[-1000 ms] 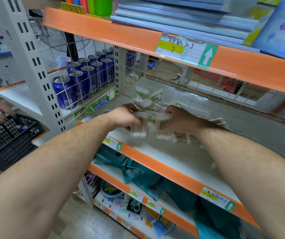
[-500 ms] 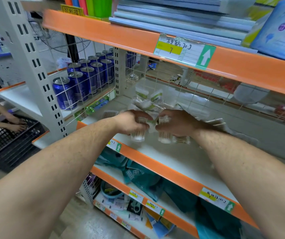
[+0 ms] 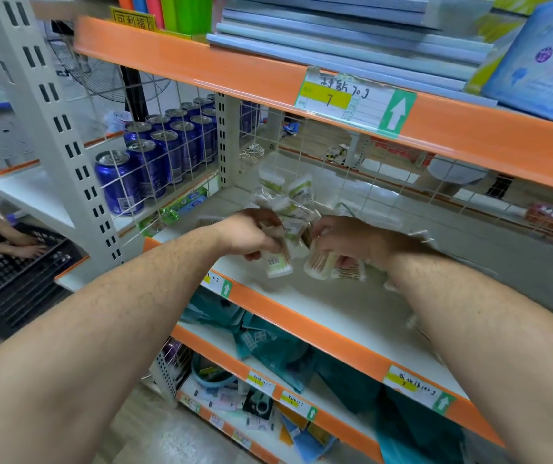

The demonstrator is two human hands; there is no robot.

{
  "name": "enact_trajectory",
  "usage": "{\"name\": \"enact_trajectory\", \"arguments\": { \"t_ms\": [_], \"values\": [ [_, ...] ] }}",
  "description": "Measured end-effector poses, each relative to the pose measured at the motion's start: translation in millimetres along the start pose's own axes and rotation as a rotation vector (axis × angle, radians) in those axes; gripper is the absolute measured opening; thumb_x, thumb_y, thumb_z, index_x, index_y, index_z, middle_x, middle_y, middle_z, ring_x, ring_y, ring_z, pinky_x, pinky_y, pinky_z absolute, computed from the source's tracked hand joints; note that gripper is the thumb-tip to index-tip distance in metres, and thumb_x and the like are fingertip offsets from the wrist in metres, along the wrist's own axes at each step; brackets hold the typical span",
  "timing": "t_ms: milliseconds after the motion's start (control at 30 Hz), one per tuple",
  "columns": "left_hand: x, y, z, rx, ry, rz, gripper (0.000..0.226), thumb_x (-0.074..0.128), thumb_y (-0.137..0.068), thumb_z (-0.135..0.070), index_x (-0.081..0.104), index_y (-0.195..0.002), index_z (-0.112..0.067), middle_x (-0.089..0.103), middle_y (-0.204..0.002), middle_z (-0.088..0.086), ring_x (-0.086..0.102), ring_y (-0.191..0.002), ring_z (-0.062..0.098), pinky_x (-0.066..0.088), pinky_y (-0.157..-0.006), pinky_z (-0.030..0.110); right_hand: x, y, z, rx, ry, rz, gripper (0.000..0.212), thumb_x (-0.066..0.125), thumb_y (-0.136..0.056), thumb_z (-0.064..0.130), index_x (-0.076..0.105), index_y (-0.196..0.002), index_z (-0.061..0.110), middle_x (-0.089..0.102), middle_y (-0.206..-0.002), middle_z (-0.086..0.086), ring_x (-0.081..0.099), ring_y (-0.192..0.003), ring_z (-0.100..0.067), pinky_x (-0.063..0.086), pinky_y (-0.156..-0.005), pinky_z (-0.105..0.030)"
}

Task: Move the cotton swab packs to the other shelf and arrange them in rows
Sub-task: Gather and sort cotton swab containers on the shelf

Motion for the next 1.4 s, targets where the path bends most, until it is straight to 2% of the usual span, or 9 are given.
{"name": "enact_trajectory", "arguments": {
  "t_ms": [200,267,400,633,767,933,1167,1300,1400],
  "values": [
    [1,0,-5,0.018,-0.047,0.025,0.052,0.077,-0.076,-0.013,0.054,-0.123,-0.016,0.067,-0.097,0.010,0.064,-0.056,0.016,0.051,-0.054,0.027,-8,1,-4,0.028,-0.092,-0.020,0.046,0.059,-0.085,-0.005,0.059,-0.120,0.024,0.062,-0.100,-0.008,0.073,-0.075,-0.022,0.062,-0.068,-0.035],
    [6,-2,-7,0.021,-0.057,0.045,0.048,0.072,-0.077,-0.006,0.055,-0.121,-0.014,0.067,-0.085,0.011,0.064,-0.056,0.017,0.051,-0.055,0.028,-12,9,-9,0.026,-0.137,-0.040,0.051,0.073,-0.081,0.003,0.056,-0.126,0.021,0.065,-0.097,-0.009,0.073,-0.069,-0.020,0.062,-0.064,-0.033],
    [25,-15,-17,0.068,-0.048,0.068,0.040,0.075,-0.076,-0.007,0.061,-0.113,-0.013,0.067,-0.069,0.008,0.062,-0.054,0.018,0.049,-0.053,0.028,-32,35,-28,0.050,-0.129,-0.190,0.038,0.083,-0.074,0.029,0.063,-0.102,0.013,0.071,-0.085,-0.013,0.071,-0.064,-0.022,0.062,-0.062,-0.038],
    [96,-25,-89,0.254,-0.135,0.210,0.041,0.084,-0.074,-0.024,0.069,-0.112,-0.024,0.071,-0.086,0.000,0.065,-0.072,0.016,0.056,-0.062,0.030,-66,108,-95,0.239,0.010,-0.334,0.041,0.079,-0.070,0.039,0.071,-0.091,0.005,0.071,-0.090,-0.014,0.070,-0.085,-0.028,0.057,-0.074,-0.043],
    [148,-9,-145,0.369,-0.200,0.274,0.042,0.086,-0.069,-0.034,0.072,-0.109,-0.033,0.066,-0.108,-0.008,0.063,-0.097,0.015,0.052,-0.087,0.031,-87,167,-139,0.369,0.032,-0.354,0.028,0.079,-0.072,0.039,0.068,-0.070,0.014,0.066,-0.066,-0.003,0.063,-0.061,-0.018,0.050,-0.056,-0.033],
    [224,30,-223,0.478,-0.244,0.365,0.040,0.084,-0.062,-0.043,0.074,-0.100,-0.036,0.068,-0.095,-0.011,0.064,-0.086,0.009,0.053,-0.074,0.025,-110,262,-196,0.482,0.082,-0.446,0.033,0.076,-0.071,0.042,0.064,-0.058,0.014,0.058,-0.049,0.001,0.056,-0.048,-0.017,0.043,-0.051,-0.024],
    [371,114,-331,0.645,-0.318,0.460,0.010,0.082,-0.076,-0.030,0.072,-0.079,-0.027,0.063,-0.066,-0.018,0.054,-0.059,0.002,0.039,-0.050,0.013,-124,429,-312,0.610,-0.011,-0.601,0.028,0.079,-0.068,0.036,0.061,-0.072,0.014,0.050,-0.060,-0.002,0.044,-0.056,-0.018,0.033,-0.053,-0.026],
    [465,165,-382,0.707,-0.353,0.494,0.019,0.082,-0.075,-0.030,0.077,-0.093,-0.024,0.067,-0.072,-0.015,0.059,-0.063,0.003,0.042,-0.057,0.014,-127,533,-378,0.713,-0.013,-0.698,0.041,0.080,-0.061,0.036,0.073,-0.088,0.006,0.065,-0.073,-0.014,0.050,-0.061,-0.016,0.039,-0.057,-0.028],
    [532,207,-423,0.776,-0.368,0.538,0.029,0.080,-0.076,-0.033,0.076,-0.103,-0.023,0.070,-0.088,-0.009,0.063,-0.078,0.010,0.043,-0.069,0.019,-123,602,-419,0.775,-0.032,-0.711,0.046,0.081,-0.060,0.038,0.072,-0.091,0.005,0.063,-0.074,-0.005,0.055,-0.066,-0.018,0.043,-0.059,-0.032]
  ]
}}
Point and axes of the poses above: each hand's wrist, its own y-axis away from the middle knuckle, its own x-axis out of the palm, z = x × y, the point moved 9 cm from there along -y, towards the middle knuckle
